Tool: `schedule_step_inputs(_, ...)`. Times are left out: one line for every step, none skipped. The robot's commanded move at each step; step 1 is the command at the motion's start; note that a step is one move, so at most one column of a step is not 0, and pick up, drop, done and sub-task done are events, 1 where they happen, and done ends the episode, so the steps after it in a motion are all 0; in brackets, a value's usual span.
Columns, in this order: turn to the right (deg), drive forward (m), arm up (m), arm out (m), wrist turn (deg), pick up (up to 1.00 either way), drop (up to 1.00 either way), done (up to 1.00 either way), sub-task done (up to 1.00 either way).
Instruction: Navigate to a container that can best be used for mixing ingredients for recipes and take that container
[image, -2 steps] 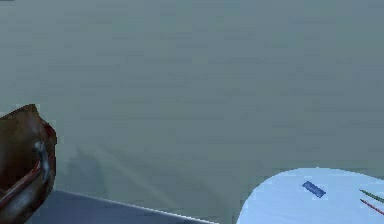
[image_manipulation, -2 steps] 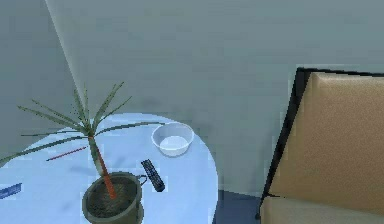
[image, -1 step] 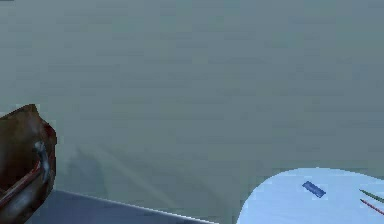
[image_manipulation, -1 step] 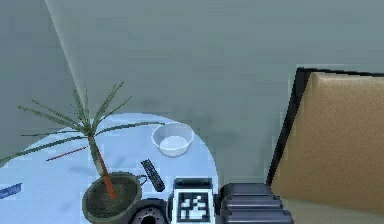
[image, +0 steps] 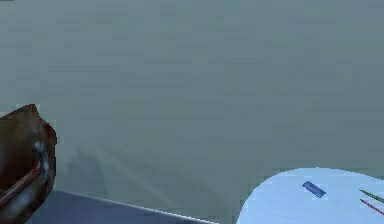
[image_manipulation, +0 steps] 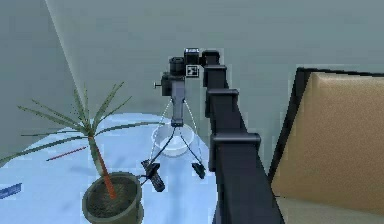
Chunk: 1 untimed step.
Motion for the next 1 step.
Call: schedule_step_inputs(0.0,0.0,0.0,0.0,45.0,0.0,0.0,0.0,0.0)
